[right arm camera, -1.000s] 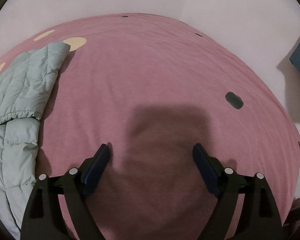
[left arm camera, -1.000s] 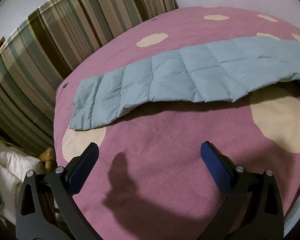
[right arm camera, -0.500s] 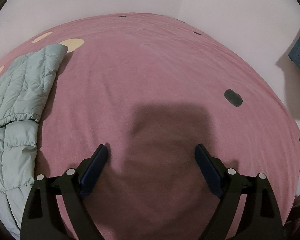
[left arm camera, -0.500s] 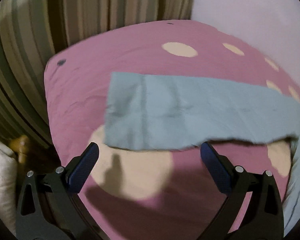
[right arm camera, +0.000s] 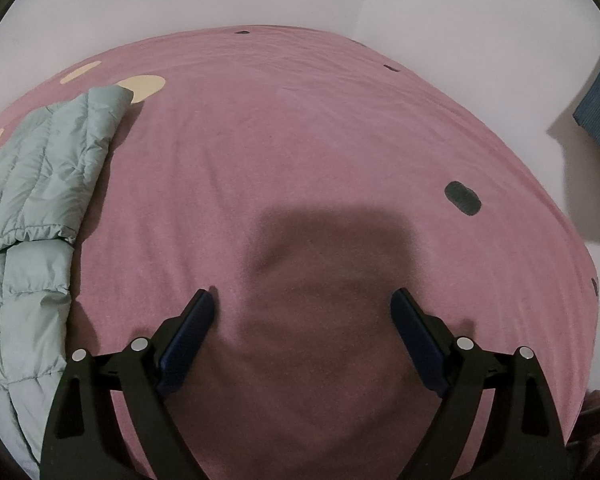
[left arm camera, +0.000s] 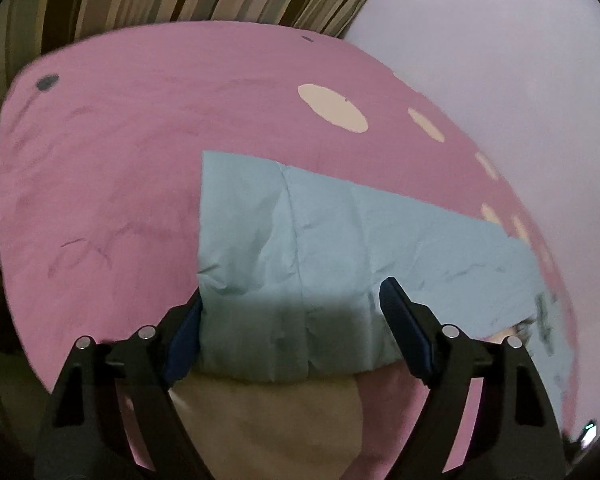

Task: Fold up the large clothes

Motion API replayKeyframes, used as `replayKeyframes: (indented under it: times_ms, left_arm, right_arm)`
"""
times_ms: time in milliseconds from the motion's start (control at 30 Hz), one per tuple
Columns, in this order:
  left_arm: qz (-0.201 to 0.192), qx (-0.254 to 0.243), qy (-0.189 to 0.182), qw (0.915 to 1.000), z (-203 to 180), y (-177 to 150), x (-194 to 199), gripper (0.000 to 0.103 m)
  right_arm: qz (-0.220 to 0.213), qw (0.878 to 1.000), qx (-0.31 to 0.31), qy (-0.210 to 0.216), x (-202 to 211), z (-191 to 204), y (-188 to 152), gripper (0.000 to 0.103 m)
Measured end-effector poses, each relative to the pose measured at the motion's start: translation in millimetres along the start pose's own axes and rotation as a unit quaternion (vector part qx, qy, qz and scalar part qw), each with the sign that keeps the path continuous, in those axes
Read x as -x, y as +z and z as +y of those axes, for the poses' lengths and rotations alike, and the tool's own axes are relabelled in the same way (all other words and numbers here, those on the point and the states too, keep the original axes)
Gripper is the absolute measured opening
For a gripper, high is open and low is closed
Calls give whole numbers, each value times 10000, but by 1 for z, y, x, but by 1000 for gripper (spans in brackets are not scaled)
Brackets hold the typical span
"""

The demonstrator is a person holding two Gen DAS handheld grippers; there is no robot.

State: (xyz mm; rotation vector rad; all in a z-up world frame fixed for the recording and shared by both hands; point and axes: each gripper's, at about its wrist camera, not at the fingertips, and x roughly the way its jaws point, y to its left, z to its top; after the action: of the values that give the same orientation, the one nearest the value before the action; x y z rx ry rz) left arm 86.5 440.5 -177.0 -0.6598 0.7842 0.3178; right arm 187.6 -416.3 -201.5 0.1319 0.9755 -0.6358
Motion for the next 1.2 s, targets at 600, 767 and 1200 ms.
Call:
replayKeyframes:
  times_ms: [600,767,1200]
  left_arm:
    - [135,463,-539,9974,13,14,-10,31]
    - [30,212,-396,9990,-11,15,-5,18]
    - [-30,-1436,-1710,9748,-235,0,15,15]
  right_arm:
    - [-20,10000,19,-96,2,2,-1,89]
    - [-32,9999,42,-128,3,2,-1,89]
    - [8,9999,-110,53,2,-6,-1,89]
